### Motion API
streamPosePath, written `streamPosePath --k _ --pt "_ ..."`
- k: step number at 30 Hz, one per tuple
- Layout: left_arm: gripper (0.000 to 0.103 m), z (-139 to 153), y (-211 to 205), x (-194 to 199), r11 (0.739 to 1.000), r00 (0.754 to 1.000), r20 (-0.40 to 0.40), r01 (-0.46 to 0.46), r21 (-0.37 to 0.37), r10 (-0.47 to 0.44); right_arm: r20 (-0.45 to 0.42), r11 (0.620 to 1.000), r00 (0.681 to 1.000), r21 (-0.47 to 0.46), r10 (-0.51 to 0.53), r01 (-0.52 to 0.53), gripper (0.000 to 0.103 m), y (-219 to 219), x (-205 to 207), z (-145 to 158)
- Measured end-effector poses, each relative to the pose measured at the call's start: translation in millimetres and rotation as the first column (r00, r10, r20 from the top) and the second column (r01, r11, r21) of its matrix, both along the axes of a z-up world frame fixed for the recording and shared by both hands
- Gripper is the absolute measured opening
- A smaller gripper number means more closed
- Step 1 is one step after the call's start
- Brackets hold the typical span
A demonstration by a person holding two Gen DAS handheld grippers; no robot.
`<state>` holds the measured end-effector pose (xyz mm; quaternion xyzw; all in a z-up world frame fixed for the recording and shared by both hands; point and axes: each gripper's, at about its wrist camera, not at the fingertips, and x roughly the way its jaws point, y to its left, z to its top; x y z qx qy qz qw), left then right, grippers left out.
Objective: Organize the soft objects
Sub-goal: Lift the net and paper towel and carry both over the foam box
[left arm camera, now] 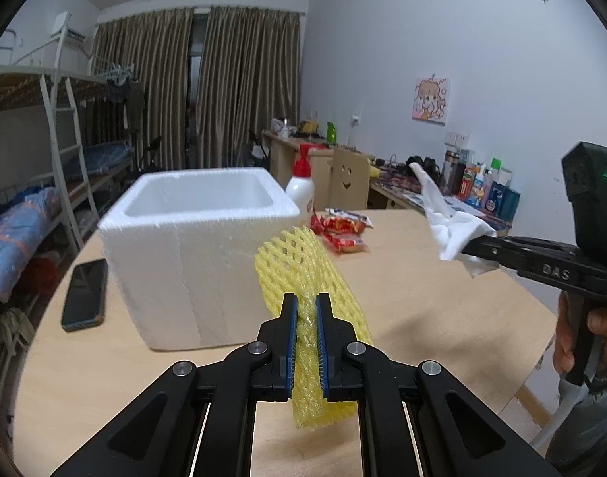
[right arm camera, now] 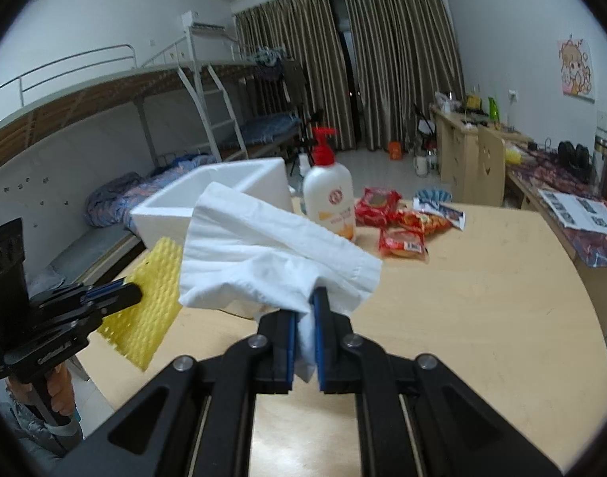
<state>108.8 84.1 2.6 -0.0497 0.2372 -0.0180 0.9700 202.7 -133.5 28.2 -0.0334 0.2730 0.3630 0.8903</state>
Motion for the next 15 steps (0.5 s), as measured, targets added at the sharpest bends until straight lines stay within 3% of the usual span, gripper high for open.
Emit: streamPosePath --k 15 --pt "0.009 48.8 6.6 -57.8 0.997 0.991 0.126 -0.053 0.057 0.045 0.142 0.993 0.989 0.098 0.051 -0.065 0.011 0.5 -54.2 30.3"
